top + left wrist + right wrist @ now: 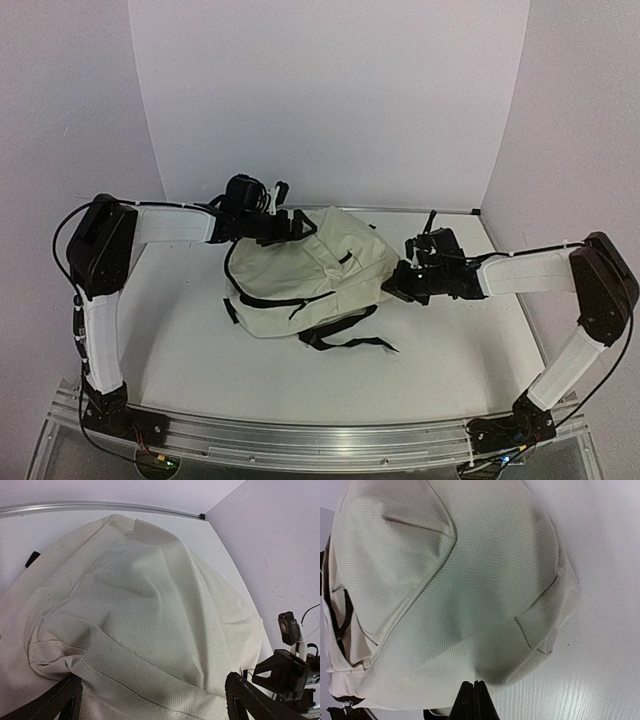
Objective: Pack the student bag
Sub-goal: Zip the student bag at the center of the board.
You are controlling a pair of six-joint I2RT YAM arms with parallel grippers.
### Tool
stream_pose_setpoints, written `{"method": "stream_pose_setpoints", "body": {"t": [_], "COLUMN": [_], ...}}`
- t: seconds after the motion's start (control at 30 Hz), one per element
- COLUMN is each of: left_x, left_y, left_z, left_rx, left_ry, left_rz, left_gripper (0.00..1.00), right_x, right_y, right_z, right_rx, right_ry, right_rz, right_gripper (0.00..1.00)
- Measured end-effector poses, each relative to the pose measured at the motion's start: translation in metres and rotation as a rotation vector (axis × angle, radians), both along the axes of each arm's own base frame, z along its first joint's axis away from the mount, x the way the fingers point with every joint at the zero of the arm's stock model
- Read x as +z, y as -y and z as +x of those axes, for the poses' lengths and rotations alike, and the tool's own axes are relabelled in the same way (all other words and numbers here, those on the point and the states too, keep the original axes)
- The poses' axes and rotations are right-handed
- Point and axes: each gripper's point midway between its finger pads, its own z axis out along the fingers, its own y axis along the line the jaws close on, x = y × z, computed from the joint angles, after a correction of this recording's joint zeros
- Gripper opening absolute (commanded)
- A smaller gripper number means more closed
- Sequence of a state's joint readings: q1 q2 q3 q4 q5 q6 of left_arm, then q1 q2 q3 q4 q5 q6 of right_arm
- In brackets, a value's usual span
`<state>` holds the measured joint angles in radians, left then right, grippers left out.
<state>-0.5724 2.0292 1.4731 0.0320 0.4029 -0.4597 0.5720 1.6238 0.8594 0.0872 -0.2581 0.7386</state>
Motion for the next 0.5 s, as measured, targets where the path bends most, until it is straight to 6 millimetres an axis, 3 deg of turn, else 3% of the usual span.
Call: {"method": "stream_pose_setpoints", "body": {"t": [0.13, 0.27, 0.37, 0.5], "left_x": [0.009, 0.026, 0.043, 0.085], "left_y": [0.010, 0.007, -0.003, -0.004], "left_z": [0.008, -0.005, -0.039, -0.110], "left_rx": [-0.047, -0.074, -0.087, -0.122], "left_ry": [0.055, 0.103, 0.130, 0.201], "left_rz": [0.009, 0.032, 0.076, 0.110], "left_gripper": [1.00, 1.00, 1.00, 0.94], "right_x": [0.017, 0.039, 0.060, 0.075], "right_y": [0.011, 0.017, 0.018, 0.018], "right_z": [-0.010, -0.014, -0.016, -0.017], "right_rx": [-0.050, -0.064, -0.052, -0.034], "right_ry": [0.019, 0.067, 0.121, 0.169], "right_rz": [0.035, 0.067, 0.088, 0.098], "right_gripper": [0.11, 0.28, 0.37, 0.41]}}
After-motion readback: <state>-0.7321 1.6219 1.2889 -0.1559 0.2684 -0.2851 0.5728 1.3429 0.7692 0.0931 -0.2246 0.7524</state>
